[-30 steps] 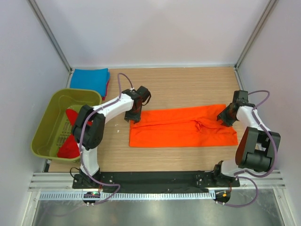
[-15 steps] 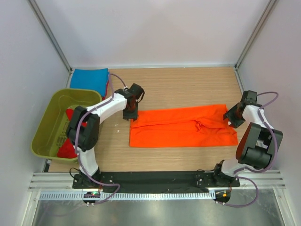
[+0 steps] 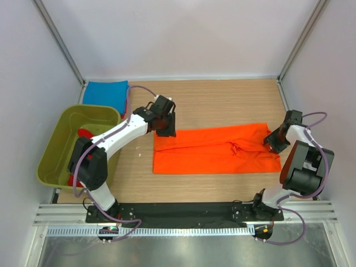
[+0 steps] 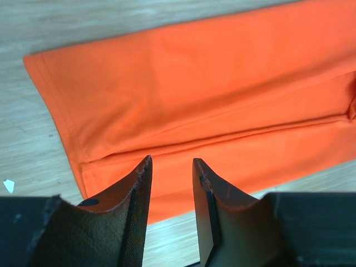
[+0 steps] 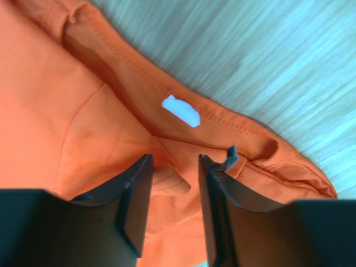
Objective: Fold and stack the t-shirts
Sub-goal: Fold the tshirt
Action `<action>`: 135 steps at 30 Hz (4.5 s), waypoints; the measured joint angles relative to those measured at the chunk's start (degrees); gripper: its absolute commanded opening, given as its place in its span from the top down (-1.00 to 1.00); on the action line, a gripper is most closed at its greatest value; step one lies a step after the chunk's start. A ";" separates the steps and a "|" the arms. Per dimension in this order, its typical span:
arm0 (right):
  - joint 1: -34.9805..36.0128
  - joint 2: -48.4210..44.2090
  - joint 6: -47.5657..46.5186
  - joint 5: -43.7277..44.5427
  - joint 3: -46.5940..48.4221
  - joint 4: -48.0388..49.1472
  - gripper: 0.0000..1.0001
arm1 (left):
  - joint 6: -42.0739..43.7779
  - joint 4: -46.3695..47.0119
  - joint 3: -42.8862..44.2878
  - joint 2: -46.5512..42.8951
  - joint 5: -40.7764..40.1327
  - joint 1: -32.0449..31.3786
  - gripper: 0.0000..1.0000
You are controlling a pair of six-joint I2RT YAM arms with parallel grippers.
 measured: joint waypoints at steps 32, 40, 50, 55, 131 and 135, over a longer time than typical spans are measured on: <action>-0.26 -5.38 7.34 2.75 -3.54 -1.22 0.14 | -0.42 0.07 -4.68 -1.88 -1.20 -0.90 0.21; -0.26 -5.44 9.77 1.42 -5.86 1.60 0.17 | -0.37 0.04 -5.18 -2.56 -1.57 -0.94 0.21; -0.26 -6.93 12.13 -0.35 -7.76 4.11 0.58 | -0.37 0.09 -5.20 -2.56 -1.57 -0.94 0.22; -0.26 -6.95 12.96 -1.09 -8.24 4.33 0.98 | -0.39 0.17 -5.40 -2.54 -1.60 -0.94 0.19; -0.26 -29.49 10.01 6.16 -16.50 -9.86 0.98 | -4.48 5.29 -6.40 11.13 -7.19 0.92 0.17; -0.20 -31.95 11.08 3.69 -16.04 -11.39 0.95 | -4.48 5.29 -6.40 11.13 -7.15 0.96 0.17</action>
